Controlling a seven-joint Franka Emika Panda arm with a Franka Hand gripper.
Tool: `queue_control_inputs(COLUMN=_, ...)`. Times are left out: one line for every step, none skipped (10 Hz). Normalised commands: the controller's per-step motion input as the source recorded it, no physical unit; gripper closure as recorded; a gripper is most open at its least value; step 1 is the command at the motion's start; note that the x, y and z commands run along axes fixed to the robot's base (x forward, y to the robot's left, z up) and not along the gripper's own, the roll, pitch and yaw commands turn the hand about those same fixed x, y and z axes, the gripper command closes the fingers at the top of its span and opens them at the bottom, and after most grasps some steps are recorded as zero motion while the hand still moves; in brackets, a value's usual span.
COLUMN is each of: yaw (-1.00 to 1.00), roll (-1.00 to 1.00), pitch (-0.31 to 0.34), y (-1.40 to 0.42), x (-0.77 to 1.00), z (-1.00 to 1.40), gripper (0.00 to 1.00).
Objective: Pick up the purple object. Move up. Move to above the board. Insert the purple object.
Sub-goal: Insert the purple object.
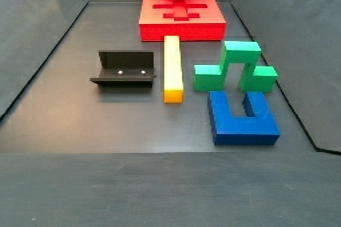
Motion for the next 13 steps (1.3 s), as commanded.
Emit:
queue_control_inputs(yaw=-0.16, roll=0.0, pitch=0.074, y=0.25, x=0.15, z=-0.03, gripper=1.0)
queue_control_inputs(yaw=-0.14, roll=0.0, pitch=0.026, y=0.21, x=0.1, z=-0.11, gripper=1.0)
queue_control_inputs(yaw=-0.1, roll=0.0, pitch=0.0, y=0.05, x=0.04, z=-0.14, gripper=1.0)
queue_control_inputs(yaw=0.0, roll=0.0, pitch=0.0, y=-0.06, x=0.0, z=-0.2, gripper=1.0)
queue_control_inputs(yaw=0.0, roll=0.0, pitch=0.0, y=-0.11, x=-0.07, z=-0.15, gripper=1.0)
queue_control_inputs(yaw=0.0, roll=0.0, pitch=0.0, y=-0.11, x=-0.04, z=-0.14, gripper=1.0)
queue_control_inputs(yaw=0.0, roll=0.0, pitch=0.0, y=-0.06, x=-0.05, z=-0.11, gripper=1.0)
queue_control_inputs(yaw=0.0, roll=0.0, pitch=0.0, y=0.0, x=-0.09, z=-0.06, gripper=1.0)
queue_control_inputs(yaw=0.0, roll=0.0, pitch=0.0, y=0.06, x=-0.04, z=-0.1, gripper=1.0)
queue_control_inputs(yaw=0.0, roll=0.0, pitch=0.0, y=0.12, x=0.0, z=-0.11, gripper=1.0)
queue_control_inputs(yaw=0.0, roll=0.0, pitch=0.0, y=0.12, x=-0.04, z=-0.08, gripper=1.0)
queue_control_inputs(yaw=0.0, roll=0.0, pitch=0.0, y=0.0, x=-0.21, z=-0.07, gripper=1.0)
queue_control_inputs(yaw=0.0, roll=0.0, pitch=-0.02, y=0.01, x=-0.23, z=-0.07, gripper=1.0)
